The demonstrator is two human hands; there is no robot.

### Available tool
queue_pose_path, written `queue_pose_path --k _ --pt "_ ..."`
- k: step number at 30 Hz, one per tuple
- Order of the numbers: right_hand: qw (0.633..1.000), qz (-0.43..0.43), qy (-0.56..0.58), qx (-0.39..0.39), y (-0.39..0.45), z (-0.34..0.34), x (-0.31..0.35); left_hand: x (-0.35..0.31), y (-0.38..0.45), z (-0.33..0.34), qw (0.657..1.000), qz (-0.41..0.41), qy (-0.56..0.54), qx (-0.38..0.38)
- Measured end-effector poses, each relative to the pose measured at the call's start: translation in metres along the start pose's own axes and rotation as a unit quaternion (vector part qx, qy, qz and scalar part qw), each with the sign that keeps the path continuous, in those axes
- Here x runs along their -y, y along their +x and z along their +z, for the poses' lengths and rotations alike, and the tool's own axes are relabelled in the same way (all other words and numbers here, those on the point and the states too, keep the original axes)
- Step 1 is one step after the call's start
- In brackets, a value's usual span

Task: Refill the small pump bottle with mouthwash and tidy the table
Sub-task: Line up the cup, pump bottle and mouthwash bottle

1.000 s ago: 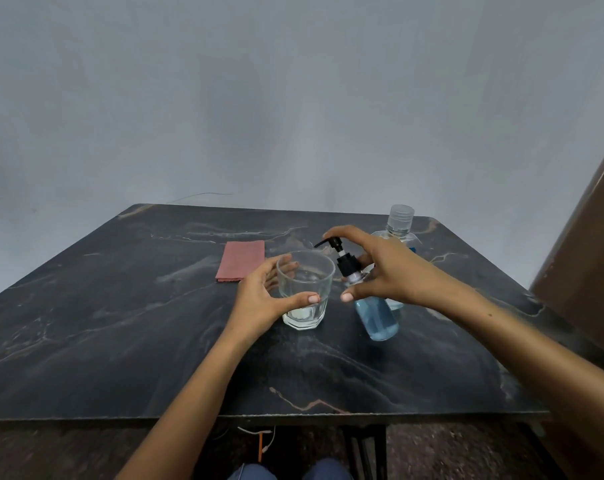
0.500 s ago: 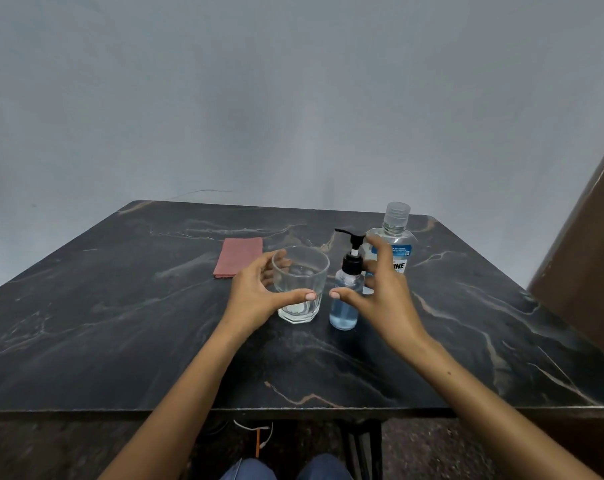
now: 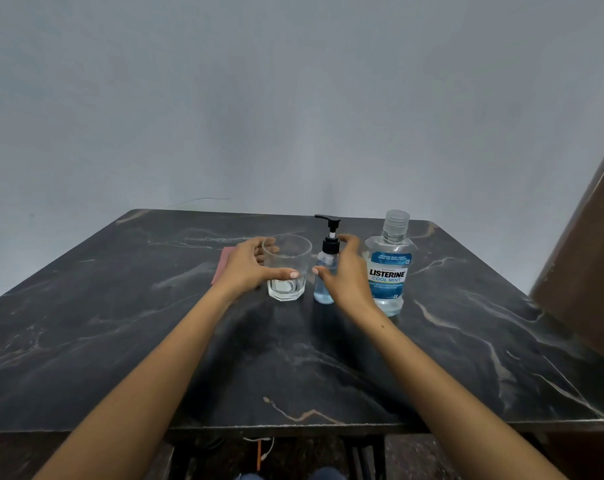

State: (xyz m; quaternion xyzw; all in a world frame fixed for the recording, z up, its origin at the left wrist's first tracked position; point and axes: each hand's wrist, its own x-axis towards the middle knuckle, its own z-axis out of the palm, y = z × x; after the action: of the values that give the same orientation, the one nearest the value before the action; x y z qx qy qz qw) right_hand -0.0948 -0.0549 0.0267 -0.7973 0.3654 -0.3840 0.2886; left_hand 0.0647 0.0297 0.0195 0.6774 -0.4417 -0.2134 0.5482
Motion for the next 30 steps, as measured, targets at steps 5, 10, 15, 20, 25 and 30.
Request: queue_pose_path --k 5,10,15,20,25,30 --pt "0.998 0.046 -0.038 -0.027 0.030 0.021 -0.003 0.001 0.026 -0.001 1.000 -0.001 0.015 0.011" --pt "0.997 0.072 0.004 -0.035 0.051 0.034 -0.008 0.004 0.047 0.000 1.000 -0.001 0.021 0.019" --pt "0.995 0.086 0.020 -0.035 0.062 0.038 -0.014 0.006 0.062 0.001 0.999 -0.001 0.024 0.022" --pt "0.994 0.101 0.029 -0.030 0.069 0.041 -0.018 0.007 0.069 0.001 0.999 -0.002 0.026 0.029" --pt "0.993 0.113 0.029 -0.032 0.068 0.045 -0.021 0.005 0.068 0.002 0.999 -0.001 0.031 0.028" --pt "0.990 0.141 0.019 0.009 0.051 0.047 -0.027 -0.002 0.050 0.007 0.999 -0.004 0.026 -0.038"
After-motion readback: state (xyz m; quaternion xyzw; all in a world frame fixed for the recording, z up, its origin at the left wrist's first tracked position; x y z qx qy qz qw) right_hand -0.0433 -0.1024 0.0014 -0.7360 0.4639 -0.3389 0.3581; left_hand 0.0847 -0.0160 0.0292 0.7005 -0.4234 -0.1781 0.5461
